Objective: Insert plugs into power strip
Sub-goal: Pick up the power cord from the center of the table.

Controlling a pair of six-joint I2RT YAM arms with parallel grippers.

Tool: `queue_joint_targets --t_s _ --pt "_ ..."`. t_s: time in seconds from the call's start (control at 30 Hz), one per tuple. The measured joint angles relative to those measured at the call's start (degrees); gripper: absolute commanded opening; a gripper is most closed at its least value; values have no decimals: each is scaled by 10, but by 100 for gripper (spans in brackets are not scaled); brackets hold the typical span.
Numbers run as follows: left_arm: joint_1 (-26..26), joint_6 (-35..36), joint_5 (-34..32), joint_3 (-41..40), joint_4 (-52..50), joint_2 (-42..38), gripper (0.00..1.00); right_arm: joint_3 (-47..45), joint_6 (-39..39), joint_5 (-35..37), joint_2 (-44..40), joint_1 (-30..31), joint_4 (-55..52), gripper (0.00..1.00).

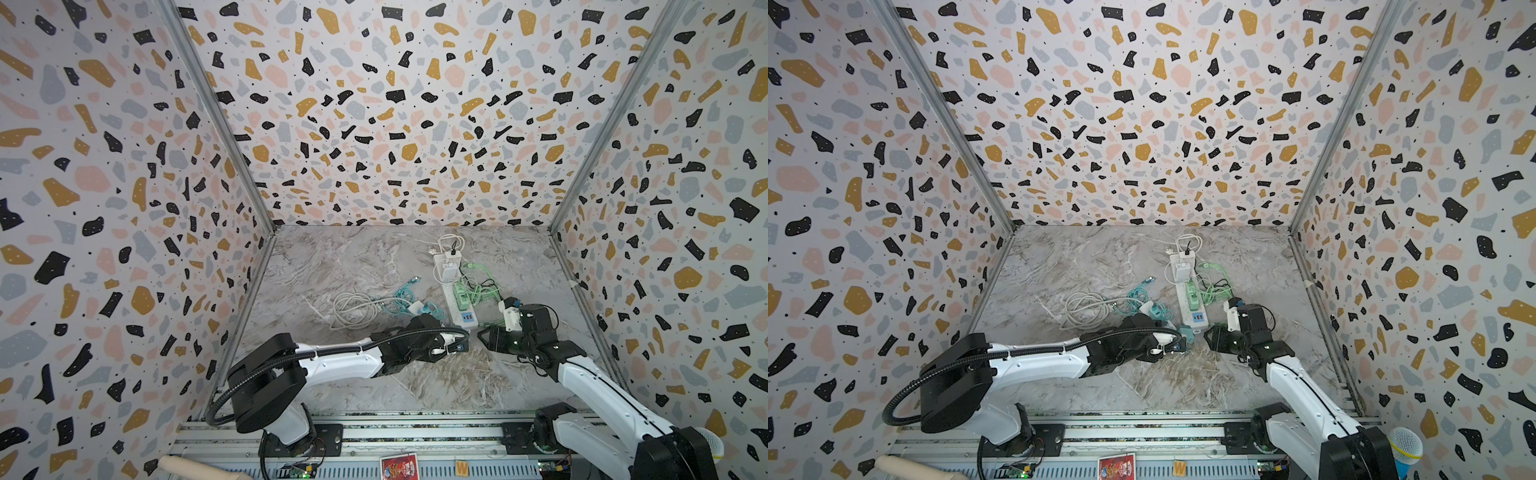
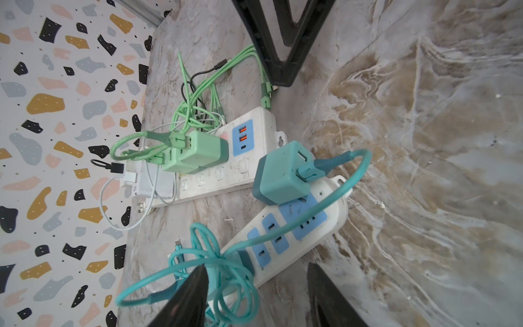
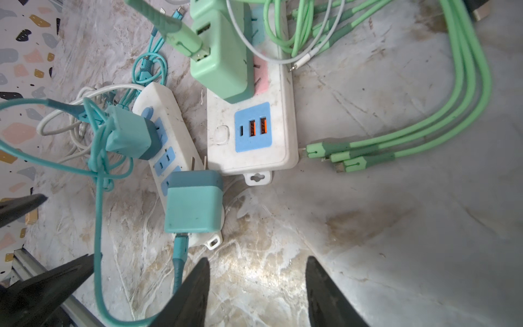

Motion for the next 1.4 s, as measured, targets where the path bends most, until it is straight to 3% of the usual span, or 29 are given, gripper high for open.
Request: queue_joint_targets --t_s 0.37,0.6,0.9,1.2,1.4 --pt "0 45 -2 45 5 76 52 1 -7 -15 -22 -12 -1 55" --pt "3 66 4 80 -3 118 27 1 -10 -25 -32 -23 -4 55" --pt "17 73 19 136 -30 135 8 0 -18 -40 -30 -9 1 55" --pt "59 49 89 141 -47 120 2 -4 -30 1 -45 76 22 55" --pt "84 22 136 141 -47 92 1 -26 -32 36 -88 98 36 56"
